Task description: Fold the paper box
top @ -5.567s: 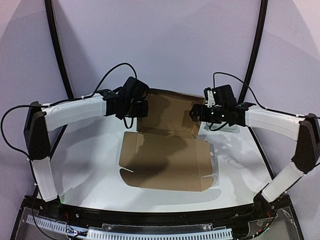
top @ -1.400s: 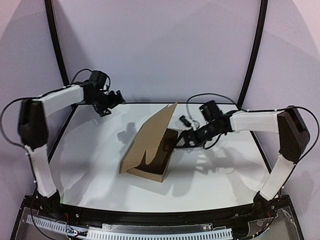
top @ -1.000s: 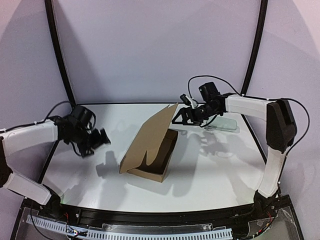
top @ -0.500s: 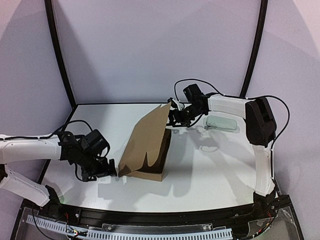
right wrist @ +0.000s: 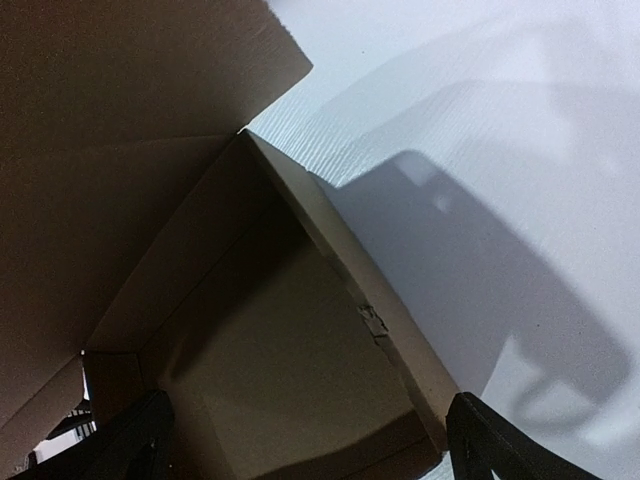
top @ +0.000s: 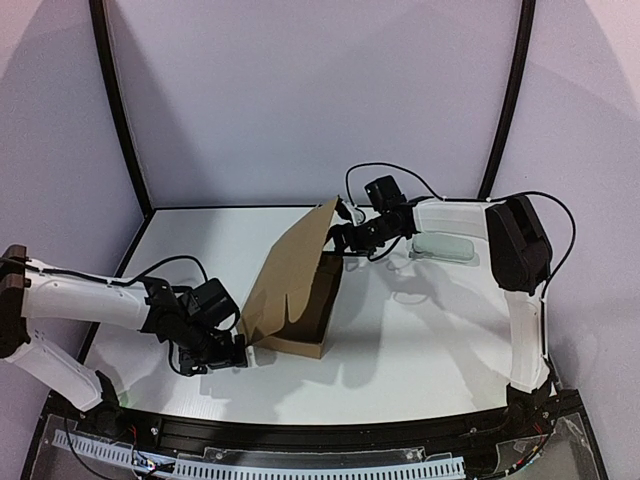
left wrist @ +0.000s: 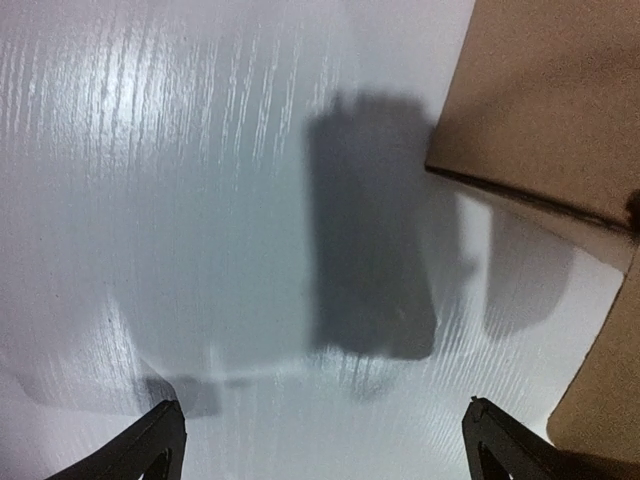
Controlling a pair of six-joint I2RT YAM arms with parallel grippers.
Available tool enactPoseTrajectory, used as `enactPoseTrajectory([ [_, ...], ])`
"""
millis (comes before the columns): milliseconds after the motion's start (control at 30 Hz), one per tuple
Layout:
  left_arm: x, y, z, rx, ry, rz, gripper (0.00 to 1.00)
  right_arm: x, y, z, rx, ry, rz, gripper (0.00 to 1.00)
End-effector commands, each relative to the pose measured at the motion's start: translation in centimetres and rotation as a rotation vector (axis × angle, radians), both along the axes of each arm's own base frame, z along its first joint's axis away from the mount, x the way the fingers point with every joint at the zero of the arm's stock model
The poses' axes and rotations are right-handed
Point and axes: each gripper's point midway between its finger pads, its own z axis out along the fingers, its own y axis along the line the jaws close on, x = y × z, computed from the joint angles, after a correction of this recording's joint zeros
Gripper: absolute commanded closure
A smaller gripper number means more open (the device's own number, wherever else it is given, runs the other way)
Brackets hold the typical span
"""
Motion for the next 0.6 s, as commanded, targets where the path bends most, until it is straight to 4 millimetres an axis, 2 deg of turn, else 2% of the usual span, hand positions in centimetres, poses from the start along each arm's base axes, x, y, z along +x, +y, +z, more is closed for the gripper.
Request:
enactPoseTrajectory([
  [0,2.7,-0.2,0.9,-0.009,-0.124,0.091,0.01,-0.7,0.7,-1.0,0.027,-0.036,0.052,0.04],
  [167,4.3,1.6,1.3,-0.017,-0.167,0.215,0.01,-1.8,-0.2,-1.7,-0.010,-0.037,0.063,0.05],
  [333,7.0,3.4,1.4,-0.078,-0.197,0.337,0.01,-3.8,-1.3,-1.7,-0.018,-0.013,0.066,0.05],
  [433,9.1,3.2,2.0,-0.105,-0.240,0.343,0.01,-5.6,-1.4,-1.0,0.006,-0.016,0.092,0.05],
  [467,10.6,3.5,2.2,-0.100,-0.244,0.363,0.01,-6.8,-1.3,-0.8,0.015,-0.017,0.112,0.05],
  [533,11.7,3.7,2.2,-0.093,-0.249,0.371,0.01,-7.8,-1.1,-0.6,0.023,-0.020,0.131,0.05],
  [567,13.6,3.9,2.3,-0.089,-0.259,0.376,0.01,-8.8,-0.9,-0.5,0.030,-0.017,0.152,0.05],
])
